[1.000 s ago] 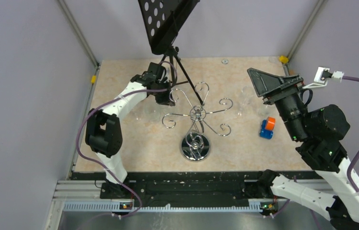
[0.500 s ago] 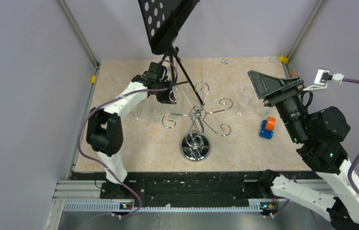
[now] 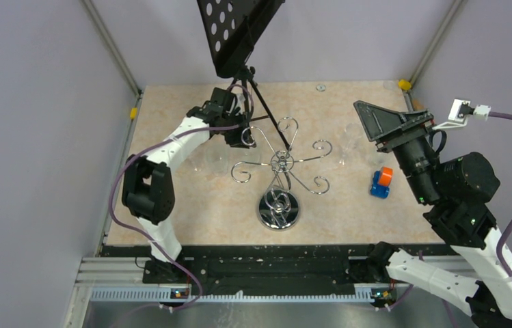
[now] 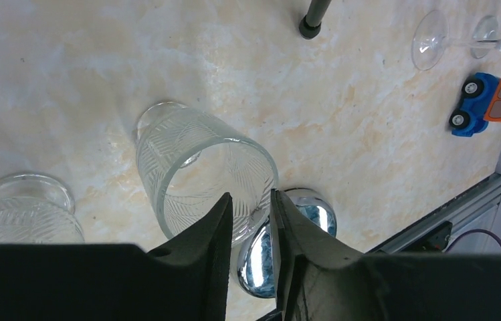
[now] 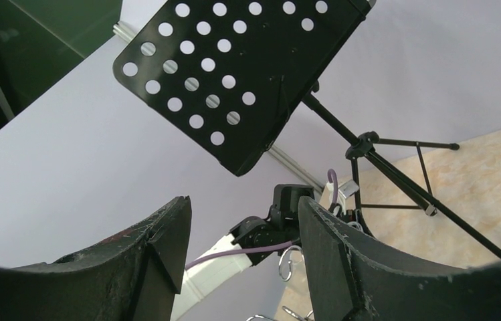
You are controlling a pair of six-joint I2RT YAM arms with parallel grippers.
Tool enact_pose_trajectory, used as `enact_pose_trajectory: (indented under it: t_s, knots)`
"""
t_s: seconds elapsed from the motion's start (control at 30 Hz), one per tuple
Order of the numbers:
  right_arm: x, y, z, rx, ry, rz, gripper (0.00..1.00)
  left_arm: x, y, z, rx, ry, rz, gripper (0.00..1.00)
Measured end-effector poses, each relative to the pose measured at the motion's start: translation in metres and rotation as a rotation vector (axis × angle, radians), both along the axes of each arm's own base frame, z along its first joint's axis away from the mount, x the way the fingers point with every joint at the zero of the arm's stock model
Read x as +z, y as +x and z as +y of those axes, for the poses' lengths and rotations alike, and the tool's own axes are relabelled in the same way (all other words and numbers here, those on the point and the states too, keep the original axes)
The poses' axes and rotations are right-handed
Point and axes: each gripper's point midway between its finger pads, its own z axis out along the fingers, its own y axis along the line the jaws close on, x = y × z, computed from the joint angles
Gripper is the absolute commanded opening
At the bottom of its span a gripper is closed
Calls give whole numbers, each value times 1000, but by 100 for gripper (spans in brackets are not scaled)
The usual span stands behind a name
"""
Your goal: Take the wine glass off the wine glass rack
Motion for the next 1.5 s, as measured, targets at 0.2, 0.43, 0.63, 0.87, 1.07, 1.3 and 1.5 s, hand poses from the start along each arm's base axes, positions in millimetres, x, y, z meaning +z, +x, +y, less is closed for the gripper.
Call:
enact_pose_trajectory:
  t_s: [0.2,0.43,0.63,0.87,1.07,1.3,1.5]
  knots:
    - [-5,3,-2,-22,-24,10,60,31,-4,0,-4,-35,-65,48]
    - [-34,22,-21,-193,-216,56,77,109,-27,31,48,-20,-303,77]
    - [-78,45,-47,-404,-545,153,83,157,-53,90,177,135,-525,78]
    - [-99,36,-96,-589,-751,233,82,187,-89,150,308,294,-673,75]
    - [-94,2,-155,-746,-700,255,83,210,-134,194,451,318,-797,75]
    - [-91,-33,-203,-847,-611,258,83,251,-187,230,588,249,-962,93]
    - [-90,-44,-218,-875,-577,260,83,261,-216,249,656,218,-1023,96]
